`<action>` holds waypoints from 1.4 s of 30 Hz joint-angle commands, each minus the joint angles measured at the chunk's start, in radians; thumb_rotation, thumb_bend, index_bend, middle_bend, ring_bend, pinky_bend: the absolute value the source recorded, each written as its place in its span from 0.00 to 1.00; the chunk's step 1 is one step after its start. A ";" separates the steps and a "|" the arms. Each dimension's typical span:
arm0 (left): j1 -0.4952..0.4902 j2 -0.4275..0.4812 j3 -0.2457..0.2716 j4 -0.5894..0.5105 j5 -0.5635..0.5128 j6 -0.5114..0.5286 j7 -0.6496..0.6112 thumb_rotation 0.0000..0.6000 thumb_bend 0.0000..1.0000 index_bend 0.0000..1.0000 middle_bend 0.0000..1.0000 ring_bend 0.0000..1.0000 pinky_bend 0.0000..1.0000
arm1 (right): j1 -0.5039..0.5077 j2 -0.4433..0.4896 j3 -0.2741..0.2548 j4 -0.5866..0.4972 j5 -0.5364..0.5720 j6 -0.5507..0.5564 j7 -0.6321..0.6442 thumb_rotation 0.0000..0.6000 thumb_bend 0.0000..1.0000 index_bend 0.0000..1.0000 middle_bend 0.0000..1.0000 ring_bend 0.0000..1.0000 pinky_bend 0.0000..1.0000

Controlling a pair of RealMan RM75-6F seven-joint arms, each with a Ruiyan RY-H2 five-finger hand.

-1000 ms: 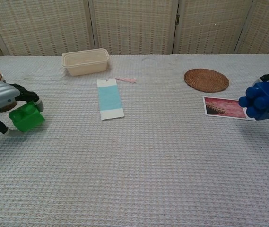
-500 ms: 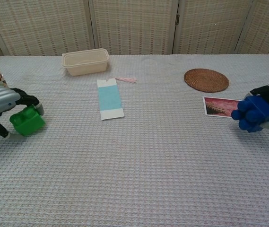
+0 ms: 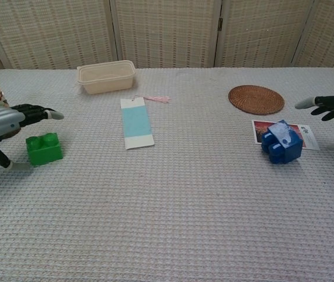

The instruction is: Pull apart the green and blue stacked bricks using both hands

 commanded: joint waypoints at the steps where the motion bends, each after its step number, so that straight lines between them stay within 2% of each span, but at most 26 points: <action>1: -0.004 0.023 -0.009 -0.044 -0.008 -0.012 0.022 1.00 0.24 0.06 0.07 0.00 0.00 | -0.005 0.015 0.005 -0.014 -0.008 0.020 0.011 1.00 0.37 0.00 0.00 0.00 0.06; 4: -0.002 0.053 -0.011 -0.103 -0.013 -0.015 0.041 1.00 0.24 0.06 0.06 0.00 0.00 | -0.017 0.045 0.011 -0.029 -0.017 0.061 -0.022 1.00 0.37 0.00 0.00 0.00 0.02; 7: 0.008 0.092 -0.036 -0.195 -0.056 -0.040 0.114 1.00 0.24 0.06 0.05 0.00 0.00 | -0.050 0.084 0.023 -0.055 -0.001 0.124 -0.153 1.00 0.37 0.00 0.00 0.00 0.00; 11: 0.031 0.171 -0.078 -0.364 -0.129 -0.050 0.306 1.00 0.24 0.07 0.05 0.00 0.00 | -0.137 0.139 0.044 -0.150 0.090 0.240 -0.468 1.00 0.37 0.00 0.00 0.00 0.00; 14: 0.057 0.235 -0.099 -0.469 -0.168 -0.026 0.398 1.00 0.24 0.08 0.05 0.00 0.00 | -0.209 0.172 0.050 -0.241 0.177 0.327 -0.678 1.00 0.37 0.00 0.00 0.00 0.00; 19: 0.101 0.386 -0.134 -0.683 -0.266 -0.030 0.417 1.00 0.24 0.12 0.05 0.00 0.00 | -0.334 0.169 0.052 -0.320 0.276 0.509 -0.906 1.00 0.37 0.00 0.00 0.00 0.00; 22: 0.141 0.460 -0.138 -0.770 -0.324 -0.025 0.417 1.00 0.24 0.13 0.05 0.00 0.00 | -0.420 0.157 0.070 -0.385 0.396 0.613 -1.004 1.00 0.37 0.00 0.00 0.00 0.00; 25: 0.182 0.466 -0.137 -0.785 -0.365 0.024 0.503 1.00 0.24 0.13 0.05 0.00 0.00 | -0.469 0.145 0.091 -0.415 0.424 0.698 -1.017 1.00 0.37 0.00 0.00 0.00 0.00; 27: 0.226 0.435 -0.141 -0.758 -0.382 0.111 0.583 1.00 0.24 0.13 0.06 0.00 0.00 | -0.502 0.122 0.095 -0.401 0.415 0.753 -1.017 1.00 0.37 0.00 0.00 0.00 0.00; 29: 0.261 0.400 -0.142 -0.727 -0.378 0.172 0.593 1.00 0.24 0.13 0.06 0.00 0.00 | -0.517 0.115 0.094 -0.399 0.412 0.769 -1.038 1.00 0.37 0.00 0.00 0.00 0.00; 31: 0.282 0.388 -0.142 -0.720 -0.384 0.185 0.578 1.00 0.24 0.13 0.06 0.00 0.00 | -0.525 0.111 0.104 -0.400 0.400 0.785 -1.031 1.00 0.37 0.00 0.00 0.00 0.00; 33: 0.284 0.407 -0.137 -0.751 -0.366 0.180 0.580 1.00 0.24 0.13 0.06 0.00 0.00 | -0.531 0.114 0.106 -0.405 0.389 0.783 -1.030 1.00 0.37 0.00 0.00 0.00 0.00; 36: 0.288 0.400 -0.134 -0.737 -0.312 0.210 0.569 1.00 0.24 0.13 0.06 0.00 0.00 | -0.533 0.127 0.106 -0.416 0.387 0.748 -1.016 1.00 0.37 0.00 0.00 0.00 0.00; 42: 0.300 0.389 -0.149 -0.728 -0.322 0.210 0.600 1.00 0.24 0.13 0.06 0.00 0.00 | -0.533 0.134 0.113 -0.420 0.375 0.712 -1.016 1.00 0.37 0.00 0.00 0.00 0.00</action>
